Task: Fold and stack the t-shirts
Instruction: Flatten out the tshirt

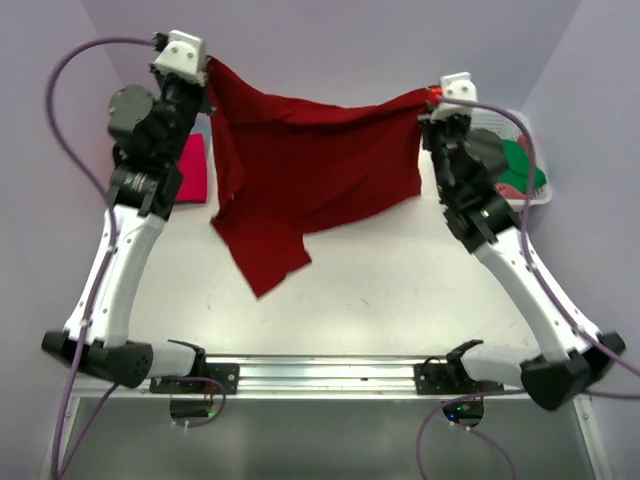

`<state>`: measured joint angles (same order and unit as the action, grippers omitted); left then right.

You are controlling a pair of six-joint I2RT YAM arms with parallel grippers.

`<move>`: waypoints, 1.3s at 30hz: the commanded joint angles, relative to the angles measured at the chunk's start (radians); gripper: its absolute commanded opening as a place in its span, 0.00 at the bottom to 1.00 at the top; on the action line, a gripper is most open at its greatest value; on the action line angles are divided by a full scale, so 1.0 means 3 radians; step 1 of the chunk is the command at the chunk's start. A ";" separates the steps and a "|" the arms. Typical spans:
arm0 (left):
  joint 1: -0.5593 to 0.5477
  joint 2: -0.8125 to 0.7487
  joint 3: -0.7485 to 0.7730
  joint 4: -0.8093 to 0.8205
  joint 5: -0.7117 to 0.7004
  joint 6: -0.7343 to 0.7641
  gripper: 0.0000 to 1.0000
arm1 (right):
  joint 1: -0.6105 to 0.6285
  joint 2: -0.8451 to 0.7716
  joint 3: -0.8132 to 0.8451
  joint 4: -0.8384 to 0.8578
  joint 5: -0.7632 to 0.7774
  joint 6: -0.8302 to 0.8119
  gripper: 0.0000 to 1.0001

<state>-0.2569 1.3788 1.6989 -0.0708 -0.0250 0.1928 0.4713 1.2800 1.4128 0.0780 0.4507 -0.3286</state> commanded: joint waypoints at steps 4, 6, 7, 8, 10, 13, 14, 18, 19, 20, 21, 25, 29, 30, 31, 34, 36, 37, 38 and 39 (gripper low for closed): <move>-0.0074 -0.1450 -0.0375 0.0130 0.0563 -0.0377 0.00 | -0.0006 -0.1560 -0.0561 0.0277 -0.1066 0.0185 0.00; -0.0074 -0.1817 -0.0498 -0.0004 0.0696 -0.0484 0.00 | -0.0006 -0.1842 -0.0679 0.0114 -0.1347 0.0196 0.00; -0.0074 -0.1916 -0.0504 -0.0161 0.0712 -0.0515 0.00 | -0.0011 -0.2086 -0.0670 0.0022 -0.1400 0.0190 0.00; -0.0069 -0.2013 -0.0494 -0.0234 0.0717 -0.0550 0.00 | -0.0011 -0.2175 -0.0655 -0.0171 -0.1430 0.0180 0.00; -0.0049 -0.2238 -0.0468 -0.0387 0.0845 -0.0612 0.00 | -0.0011 -0.2364 -0.0548 -0.0381 -0.1487 0.0145 0.00; 0.0048 -0.2372 -0.0229 -0.0444 0.0968 -0.0821 0.00 | -0.0011 -0.2482 -0.0394 -0.0546 -0.1492 0.0185 0.00; 0.0074 -0.2372 -0.0147 -0.0434 0.1003 -0.0862 0.00 | -0.0011 -0.2482 -0.0363 -0.0526 -0.1492 0.0256 0.00; 0.0176 -0.2112 0.0202 -0.0246 0.1066 -0.0975 0.00 | -0.0006 -0.2258 -0.0119 -0.0393 -0.1115 0.0466 0.00; 0.0176 -0.2045 0.0202 -0.0204 0.0979 -0.0950 0.00 | -0.0011 -0.2156 -0.0042 -0.0499 -0.0982 0.0517 0.00; 0.0176 -0.1979 0.0192 -0.0184 0.0766 -0.0894 0.00 | -0.0011 -0.1912 0.0025 -0.0556 -0.0672 0.0568 0.00; 0.0171 -0.1801 0.0166 -0.0163 0.0667 -0.0843 0.00 | -0.0011 -0.1783 0.0122 -0.0622 -0.0532 0.0619 0.00; 0.0171 -0.1314 -0.0155 -0.0066 0.0161 -0.0658 0.00 | -0.0006 -0.1129 0.0113 -0.0889 -0.0010 0.0676 0.00; 0.0176 -0.0722 -0.0651 0.0138 -0.0060 -0.0520 0.00 | -0.0011 -0.0535 -0.0148 -0.0863 0.0430 0.0895 0.00; 0.0181 -0.0629 -0.0779 0.0316 -0.0111 -0.0530 0.00 | -0.0006 -0.0301 -0.0234 -0.0884 0.0496 0.0967 0.00; 0.0187 -0.0532 -0.0987 0.0358 -0.0131 -0.0530 0.00 | -0.0006 -0.0193 -0.0291 -0.0874 0.0548 0.1059 0.00; 0.0253 -0.0082 -0.1300 0.0578 -0.0162 -0.0581 0.00 | -0.0037 0.0318 -0.0475 -0.0772 0.0696 0.1203 0.00; 0.0319 0.0327 -0.1306 0.0558 -0.0137 -0.0612 0.00 | -0.0113 0.0595 -0.0476 -0.0751 0.0727 0.1295 0.00; 0.0340 0.0460 -0.1317 0.0619 -0.0132 -0.0612 0.00 | -0.0149 0.0905 -0.0440 -0.0751 0.0707 0.1371 0.00; 0.0355 0.0709 -0.1312 0.0640 -0.0142 -0.0723 0.00 | -0.0185 0.1050 -0.0399 -0.0751 0.0691 0.1422 0.00; 0.0386 0.0828 -0.1301 0.0690 -0.0132 -0.0725 0.00 | -0.0266 0.1213 -0.0272 -0.0761 0.0666 0.1468 0.00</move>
<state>-0.1730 1.5948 1.2823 -0.0010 -0.0357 -0.0063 0.4404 1.5764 1.2583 -0.1883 0.5896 0.0242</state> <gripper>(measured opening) 0.010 0.022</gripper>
